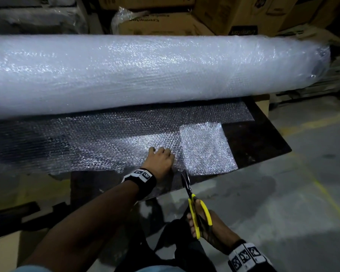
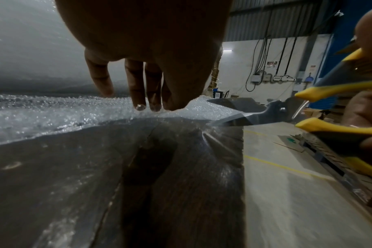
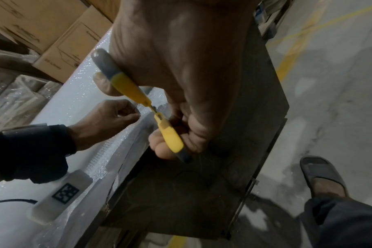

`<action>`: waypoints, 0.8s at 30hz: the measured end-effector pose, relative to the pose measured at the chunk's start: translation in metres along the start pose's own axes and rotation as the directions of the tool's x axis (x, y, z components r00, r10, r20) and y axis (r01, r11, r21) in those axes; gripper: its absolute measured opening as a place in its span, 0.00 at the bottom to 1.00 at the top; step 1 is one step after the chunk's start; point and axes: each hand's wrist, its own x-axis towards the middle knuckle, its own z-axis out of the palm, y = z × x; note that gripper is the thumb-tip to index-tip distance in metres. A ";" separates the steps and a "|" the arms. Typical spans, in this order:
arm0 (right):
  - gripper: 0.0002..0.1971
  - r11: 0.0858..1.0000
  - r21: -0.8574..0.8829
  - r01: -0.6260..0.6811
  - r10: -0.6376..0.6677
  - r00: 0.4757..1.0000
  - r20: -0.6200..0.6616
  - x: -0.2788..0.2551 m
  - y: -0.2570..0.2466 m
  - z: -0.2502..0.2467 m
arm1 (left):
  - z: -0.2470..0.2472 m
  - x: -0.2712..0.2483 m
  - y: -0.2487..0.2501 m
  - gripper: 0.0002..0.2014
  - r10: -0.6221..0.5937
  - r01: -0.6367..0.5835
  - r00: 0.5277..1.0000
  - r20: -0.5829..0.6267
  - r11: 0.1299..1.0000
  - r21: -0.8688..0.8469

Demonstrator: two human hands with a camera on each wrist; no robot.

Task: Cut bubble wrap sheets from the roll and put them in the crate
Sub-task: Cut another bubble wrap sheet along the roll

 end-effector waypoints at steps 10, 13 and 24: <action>0.30 1.000 -0.020 -0.004 0.002 0.997 -0.076 0.017 -0.005 0.008 | -0.004 0.000 -0.002 0.18 0.004 -0.004 0.999 0.040 1.000 0.010; 0.27 0.999 -0.036 -0.005 0.002 0.996 -0.087 0.019 -0.004 0.007 | -0.007 -0.001 -0.002 0.19 -0.003 0.004 0.999 0.051 1.000 -0.004; 0.31 0.998 -0.035 0.048 -0.051 0.995 -0.089 0.030 -0.009 0.001 | 0.002 0.000 0.001 0.15 -0.020 0.020 0.999 0.051 1.000 0.007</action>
